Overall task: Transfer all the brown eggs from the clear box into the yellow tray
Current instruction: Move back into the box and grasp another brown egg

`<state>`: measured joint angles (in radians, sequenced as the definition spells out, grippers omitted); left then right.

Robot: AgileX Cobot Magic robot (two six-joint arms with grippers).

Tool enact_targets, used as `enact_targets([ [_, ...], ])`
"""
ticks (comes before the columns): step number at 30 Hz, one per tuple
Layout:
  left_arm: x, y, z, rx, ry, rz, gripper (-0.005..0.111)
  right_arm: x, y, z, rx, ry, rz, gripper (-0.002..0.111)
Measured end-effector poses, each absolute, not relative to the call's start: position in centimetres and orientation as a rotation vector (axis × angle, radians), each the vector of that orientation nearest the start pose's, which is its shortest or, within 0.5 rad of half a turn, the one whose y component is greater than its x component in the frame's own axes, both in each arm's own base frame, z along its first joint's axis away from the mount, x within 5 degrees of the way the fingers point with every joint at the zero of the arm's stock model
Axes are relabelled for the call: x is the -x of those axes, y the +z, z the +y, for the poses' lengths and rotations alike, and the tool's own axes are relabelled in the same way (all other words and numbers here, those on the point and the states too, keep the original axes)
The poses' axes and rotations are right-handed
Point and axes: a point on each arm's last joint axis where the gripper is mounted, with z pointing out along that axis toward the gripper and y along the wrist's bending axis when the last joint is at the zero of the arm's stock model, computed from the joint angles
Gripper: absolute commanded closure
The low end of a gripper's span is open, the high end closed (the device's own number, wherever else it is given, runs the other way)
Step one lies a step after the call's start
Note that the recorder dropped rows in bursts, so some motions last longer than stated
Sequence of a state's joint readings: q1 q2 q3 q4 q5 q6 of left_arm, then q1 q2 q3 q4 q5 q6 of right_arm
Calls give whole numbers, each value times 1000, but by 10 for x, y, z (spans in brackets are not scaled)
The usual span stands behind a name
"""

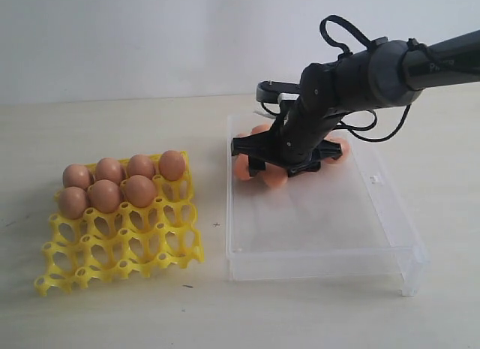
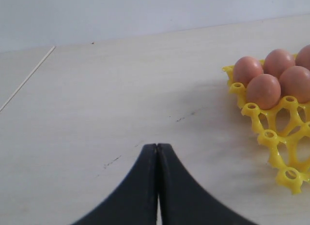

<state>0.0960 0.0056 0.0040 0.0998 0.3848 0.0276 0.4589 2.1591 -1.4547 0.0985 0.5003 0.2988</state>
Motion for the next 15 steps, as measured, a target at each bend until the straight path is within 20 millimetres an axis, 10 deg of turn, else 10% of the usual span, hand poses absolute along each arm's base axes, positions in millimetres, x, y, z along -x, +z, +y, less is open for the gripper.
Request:
enact_targets([
  [8, -52, 177, 8, 3, 184, 1880, 107, -406, 125, 203, 137, 306, 2705, 72],
  [15, -52, 177, 8, 3, 184, 1880, 107, -404, 125, 202, 361, 248, 2705, 54],
])
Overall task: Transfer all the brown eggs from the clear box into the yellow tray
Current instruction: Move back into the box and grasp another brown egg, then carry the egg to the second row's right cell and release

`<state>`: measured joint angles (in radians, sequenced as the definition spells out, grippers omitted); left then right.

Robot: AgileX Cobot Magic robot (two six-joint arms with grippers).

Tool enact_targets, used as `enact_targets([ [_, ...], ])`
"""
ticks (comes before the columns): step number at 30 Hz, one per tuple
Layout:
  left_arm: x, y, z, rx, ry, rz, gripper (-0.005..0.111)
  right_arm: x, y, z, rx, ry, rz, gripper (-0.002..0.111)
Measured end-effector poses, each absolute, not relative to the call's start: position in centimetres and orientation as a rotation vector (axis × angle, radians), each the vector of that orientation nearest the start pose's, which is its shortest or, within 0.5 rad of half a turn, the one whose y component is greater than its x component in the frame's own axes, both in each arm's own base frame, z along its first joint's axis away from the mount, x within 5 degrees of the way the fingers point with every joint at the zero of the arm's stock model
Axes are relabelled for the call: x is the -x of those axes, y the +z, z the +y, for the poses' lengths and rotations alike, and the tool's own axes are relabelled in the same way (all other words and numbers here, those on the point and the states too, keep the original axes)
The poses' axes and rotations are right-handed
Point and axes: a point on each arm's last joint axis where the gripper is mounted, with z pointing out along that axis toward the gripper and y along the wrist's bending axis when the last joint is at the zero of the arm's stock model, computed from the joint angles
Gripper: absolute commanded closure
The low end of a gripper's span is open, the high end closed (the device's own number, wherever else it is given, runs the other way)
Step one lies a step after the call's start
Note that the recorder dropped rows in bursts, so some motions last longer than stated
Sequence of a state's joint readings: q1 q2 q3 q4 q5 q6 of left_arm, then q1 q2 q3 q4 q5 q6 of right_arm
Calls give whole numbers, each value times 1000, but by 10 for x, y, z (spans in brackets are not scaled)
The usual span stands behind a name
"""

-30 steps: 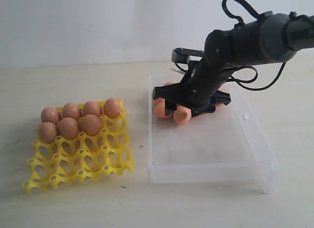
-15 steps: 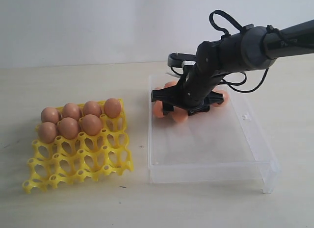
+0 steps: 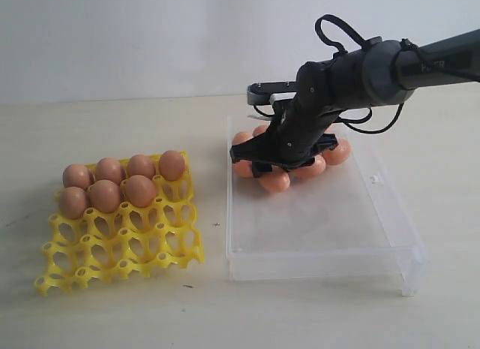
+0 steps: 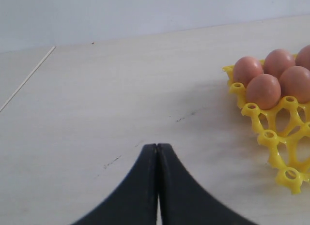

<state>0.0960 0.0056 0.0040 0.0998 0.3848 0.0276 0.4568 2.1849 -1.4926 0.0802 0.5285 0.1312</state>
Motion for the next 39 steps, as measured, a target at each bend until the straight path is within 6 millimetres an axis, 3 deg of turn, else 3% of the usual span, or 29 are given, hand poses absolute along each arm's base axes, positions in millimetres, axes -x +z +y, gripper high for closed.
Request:
enact_targets([
  [6, -52, 177, 8, 3, 184, 1880, 107, -399, 119, 201, 516, 202, 2739, 53],
  [7, -52, 177, 8, 3, 184, 1880, 107, -399, 118, 201, 532, 198, 2739, 58],
  [11, -52, 177, 8, 3, 184, 1880, 107, -401, 119, 201, 563, 196, 2712, 108],
  [14, -52, 177, 8, 3, 184, 1880, 107, -398, 123, 200, 597, 188, 2722, 108],
  [17, -52, 177, 8, 3, 184, 1880, 107, -392, 159, 205, 702, 207, 2612, 108],
  [21, -52, 177, 8, 3, 184, 1880, 107, -371, 197, 233, 821, 275, 2347, 108],
  [24, -52, 177, 8, 3, 184, 1880, 107, -348, 210, 262, 861, 317, 2144, 108],
  [29, -52, 177, 8, 3, 184, 1880, 107, -327, 197, 288, 843, 367, 1984, 108],
  [39, -52, 177, 8, 3, 184, 1880, 107, -328, 135, 307, 767, 489, 2007, 108],
])
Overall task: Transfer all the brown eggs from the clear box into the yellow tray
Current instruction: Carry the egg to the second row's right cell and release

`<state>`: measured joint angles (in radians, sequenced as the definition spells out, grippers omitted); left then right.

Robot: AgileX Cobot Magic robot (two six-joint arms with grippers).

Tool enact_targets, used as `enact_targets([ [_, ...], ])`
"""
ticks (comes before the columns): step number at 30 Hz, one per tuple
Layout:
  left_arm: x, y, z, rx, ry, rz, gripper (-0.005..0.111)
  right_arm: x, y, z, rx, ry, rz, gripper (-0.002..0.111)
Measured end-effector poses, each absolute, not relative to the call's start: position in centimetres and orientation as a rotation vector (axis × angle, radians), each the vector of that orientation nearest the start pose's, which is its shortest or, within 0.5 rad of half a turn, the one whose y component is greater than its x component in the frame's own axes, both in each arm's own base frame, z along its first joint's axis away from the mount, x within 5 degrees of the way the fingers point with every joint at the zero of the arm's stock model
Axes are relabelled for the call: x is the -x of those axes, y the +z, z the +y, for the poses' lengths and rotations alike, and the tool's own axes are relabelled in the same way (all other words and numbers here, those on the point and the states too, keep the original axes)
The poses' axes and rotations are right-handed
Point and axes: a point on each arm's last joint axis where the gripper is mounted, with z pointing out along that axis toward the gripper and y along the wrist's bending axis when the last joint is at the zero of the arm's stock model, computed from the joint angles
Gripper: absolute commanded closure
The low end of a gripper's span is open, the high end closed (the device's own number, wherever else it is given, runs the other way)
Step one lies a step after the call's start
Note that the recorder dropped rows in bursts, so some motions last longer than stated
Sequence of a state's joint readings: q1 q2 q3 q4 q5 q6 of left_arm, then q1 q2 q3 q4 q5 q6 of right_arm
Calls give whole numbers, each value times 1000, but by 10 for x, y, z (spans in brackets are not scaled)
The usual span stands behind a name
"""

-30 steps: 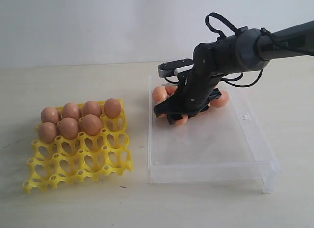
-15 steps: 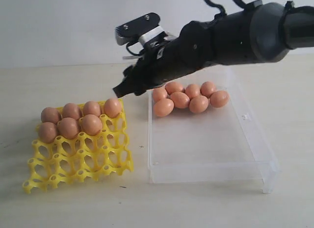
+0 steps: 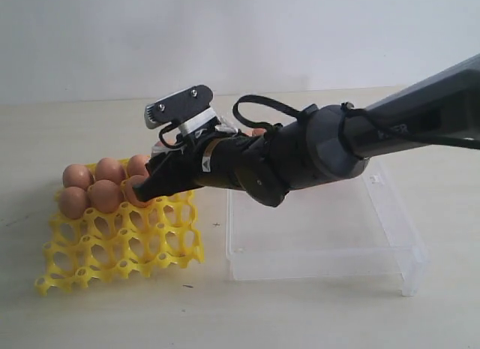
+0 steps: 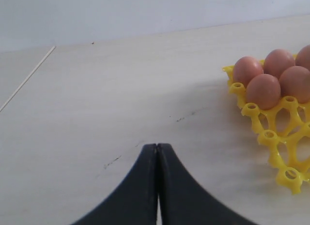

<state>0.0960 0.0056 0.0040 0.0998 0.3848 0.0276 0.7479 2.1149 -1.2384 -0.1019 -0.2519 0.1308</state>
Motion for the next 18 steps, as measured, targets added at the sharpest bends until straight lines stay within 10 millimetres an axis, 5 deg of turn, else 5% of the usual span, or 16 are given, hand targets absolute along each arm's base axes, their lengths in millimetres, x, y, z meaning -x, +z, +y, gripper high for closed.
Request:
enact_targets([
  [6, -52, 177, 8, 3, 184, 1880, 107, -328, 109, 308, 781, 483, 2060, 105],
  [18, -52, 177, 8, 3, 184, 1880, 107, -329, 107, 310, 772, 501, 2029, 48],
])
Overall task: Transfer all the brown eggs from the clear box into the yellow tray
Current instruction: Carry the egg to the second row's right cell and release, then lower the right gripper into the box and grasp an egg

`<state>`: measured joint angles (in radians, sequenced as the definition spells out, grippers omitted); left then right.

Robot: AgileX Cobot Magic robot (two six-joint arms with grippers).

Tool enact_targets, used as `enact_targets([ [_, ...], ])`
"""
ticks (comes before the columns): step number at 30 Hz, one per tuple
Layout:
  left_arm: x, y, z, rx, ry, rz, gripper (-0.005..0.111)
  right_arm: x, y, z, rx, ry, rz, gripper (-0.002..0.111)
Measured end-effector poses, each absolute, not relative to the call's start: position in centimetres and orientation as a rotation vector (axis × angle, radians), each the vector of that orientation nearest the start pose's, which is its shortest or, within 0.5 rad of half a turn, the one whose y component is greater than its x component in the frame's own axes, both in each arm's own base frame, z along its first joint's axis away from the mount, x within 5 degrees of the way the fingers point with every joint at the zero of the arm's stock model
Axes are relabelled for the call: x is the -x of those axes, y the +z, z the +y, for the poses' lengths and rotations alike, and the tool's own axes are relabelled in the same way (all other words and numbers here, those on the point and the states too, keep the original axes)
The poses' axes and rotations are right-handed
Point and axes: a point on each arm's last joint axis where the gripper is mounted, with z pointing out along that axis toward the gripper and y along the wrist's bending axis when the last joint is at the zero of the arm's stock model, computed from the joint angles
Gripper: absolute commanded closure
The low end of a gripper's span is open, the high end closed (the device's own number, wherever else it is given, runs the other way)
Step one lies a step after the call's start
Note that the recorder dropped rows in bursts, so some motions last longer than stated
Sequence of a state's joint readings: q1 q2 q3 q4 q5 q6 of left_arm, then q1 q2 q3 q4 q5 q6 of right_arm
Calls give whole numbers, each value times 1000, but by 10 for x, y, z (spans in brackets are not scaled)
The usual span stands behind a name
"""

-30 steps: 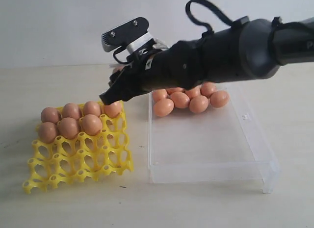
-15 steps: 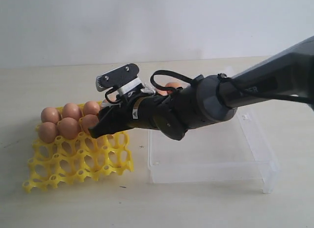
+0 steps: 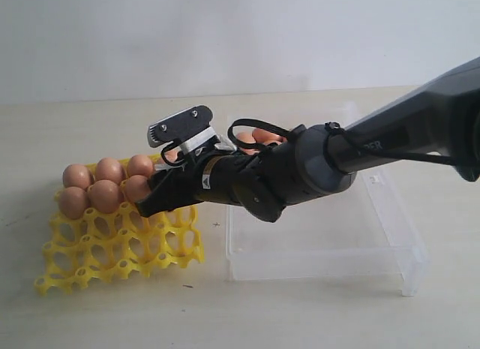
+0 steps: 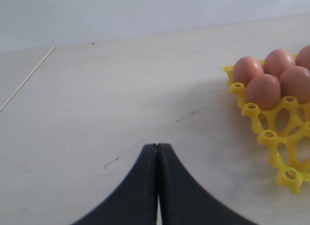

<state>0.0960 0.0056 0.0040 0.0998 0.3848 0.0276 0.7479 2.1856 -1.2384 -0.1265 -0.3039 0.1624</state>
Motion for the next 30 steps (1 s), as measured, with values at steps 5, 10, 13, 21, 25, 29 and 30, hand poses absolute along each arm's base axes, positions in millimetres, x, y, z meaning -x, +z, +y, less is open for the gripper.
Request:
enact_targets([
  [5, -52, 177, 8, 3, 184, 1880, 107, -329, 108, 310, 771, 503, 2025, 43],
  [10, -52, 177, 8, 3, 184, 1880, 107, -322, 135, 300, 814, 422, 2140, 47],
  [13, -52, 177, 8, 3, 184, 1880, 107, -316, 200, 270, 813, 314, 2205, 47],
  [21, -52, 177, 8, 3, 184, 1880, 107, -340, 218, 173, 561, 62, 2520, 47],
  [25, -52, 177, 8, 3, 184, 1880, 107, -356, 205, 158, 512, 38, 2558, 47],
  [29, -52, 177, 8, 3, 184, 1880, 107, -375, 194, 155, 359, 85, 2620, 47],
  [30, -52, 177, 8, 3, 184, 1880, 107, -380, 190, 155, 307, 100, 2638, 47],
])
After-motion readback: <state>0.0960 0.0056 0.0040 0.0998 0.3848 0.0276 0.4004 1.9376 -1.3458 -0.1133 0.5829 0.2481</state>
